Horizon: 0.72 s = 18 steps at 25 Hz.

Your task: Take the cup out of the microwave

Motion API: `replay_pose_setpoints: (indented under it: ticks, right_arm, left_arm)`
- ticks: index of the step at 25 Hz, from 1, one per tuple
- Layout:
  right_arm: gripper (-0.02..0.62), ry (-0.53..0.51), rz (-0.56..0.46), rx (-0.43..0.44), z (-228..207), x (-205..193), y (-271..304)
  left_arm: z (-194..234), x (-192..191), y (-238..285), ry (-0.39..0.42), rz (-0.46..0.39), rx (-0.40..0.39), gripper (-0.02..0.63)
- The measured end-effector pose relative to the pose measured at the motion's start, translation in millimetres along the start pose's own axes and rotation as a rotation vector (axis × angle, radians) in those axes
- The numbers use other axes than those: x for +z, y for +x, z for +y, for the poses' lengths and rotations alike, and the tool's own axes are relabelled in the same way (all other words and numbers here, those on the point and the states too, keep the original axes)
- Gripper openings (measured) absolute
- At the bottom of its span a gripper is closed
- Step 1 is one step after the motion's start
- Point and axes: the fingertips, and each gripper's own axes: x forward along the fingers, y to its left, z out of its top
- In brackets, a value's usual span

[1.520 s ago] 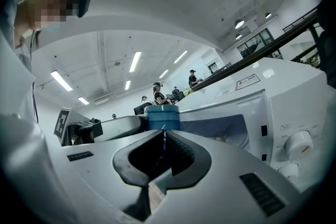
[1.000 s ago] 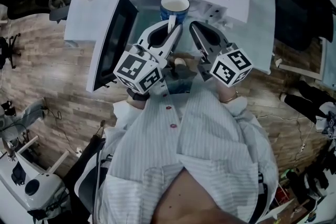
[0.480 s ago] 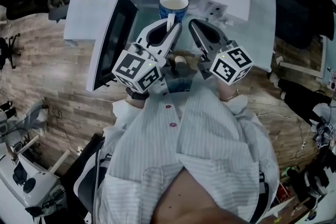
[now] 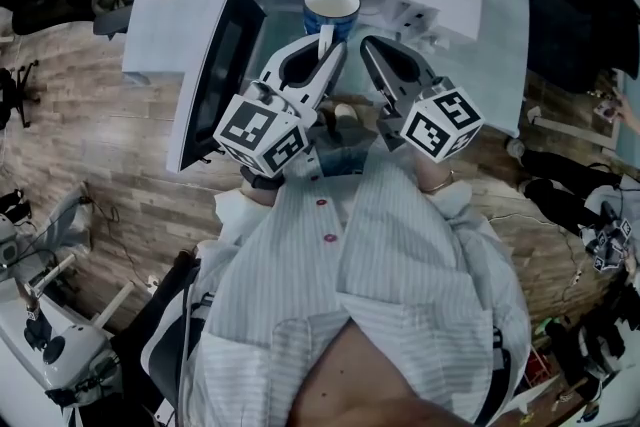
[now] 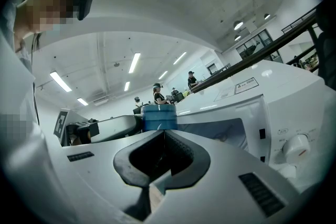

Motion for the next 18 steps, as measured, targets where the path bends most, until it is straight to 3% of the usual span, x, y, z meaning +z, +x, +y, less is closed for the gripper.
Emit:
replay_pose_setpoints:
  ticks: [18]
  right_arm:
    - [0.035,0.002,0.013,0.004,-2.3,-2.6,4.1]
  left_arm:
    - [6.9,-1.4,-0.3,-0.003,0.002,0.016,0.061]
